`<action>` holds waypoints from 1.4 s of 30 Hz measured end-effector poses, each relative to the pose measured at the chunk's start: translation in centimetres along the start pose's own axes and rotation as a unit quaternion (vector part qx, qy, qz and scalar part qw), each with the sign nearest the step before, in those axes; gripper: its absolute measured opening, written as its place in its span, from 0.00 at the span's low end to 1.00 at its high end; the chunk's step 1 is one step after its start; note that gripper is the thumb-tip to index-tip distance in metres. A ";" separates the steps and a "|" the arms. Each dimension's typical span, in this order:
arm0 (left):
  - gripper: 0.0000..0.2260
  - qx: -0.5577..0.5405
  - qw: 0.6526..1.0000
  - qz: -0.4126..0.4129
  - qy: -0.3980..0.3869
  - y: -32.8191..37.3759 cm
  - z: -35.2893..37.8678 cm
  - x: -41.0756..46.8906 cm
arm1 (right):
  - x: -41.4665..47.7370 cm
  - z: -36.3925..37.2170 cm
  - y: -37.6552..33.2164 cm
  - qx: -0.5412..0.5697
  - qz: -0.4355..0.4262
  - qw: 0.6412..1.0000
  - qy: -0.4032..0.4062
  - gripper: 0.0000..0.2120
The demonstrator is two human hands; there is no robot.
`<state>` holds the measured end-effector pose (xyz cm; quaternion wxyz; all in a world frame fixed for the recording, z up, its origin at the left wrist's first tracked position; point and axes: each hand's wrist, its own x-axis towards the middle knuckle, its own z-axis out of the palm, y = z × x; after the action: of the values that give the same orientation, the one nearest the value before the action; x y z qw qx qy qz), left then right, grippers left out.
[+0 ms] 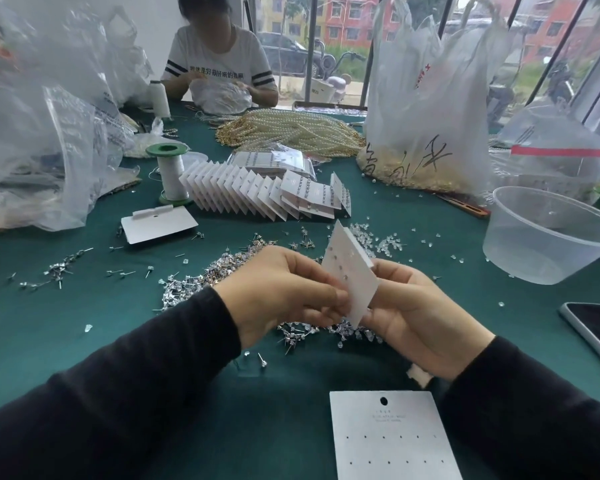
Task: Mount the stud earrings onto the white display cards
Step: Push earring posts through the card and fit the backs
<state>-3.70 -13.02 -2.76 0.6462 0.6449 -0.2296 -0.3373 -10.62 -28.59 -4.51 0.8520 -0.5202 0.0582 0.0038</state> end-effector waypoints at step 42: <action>0.07 -0.007 0.999 0.036 0.012 0.0 0.1 -0.2 | -0.4 1.1 0.3 0.061 0.008 0.998 0.017 0.20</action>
<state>-3.96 -12.95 -2.72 0.6656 0.6354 -0.2423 -0.3075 -10.90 -27.47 -4.26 0.8810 -0.4669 0.0767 -0.0017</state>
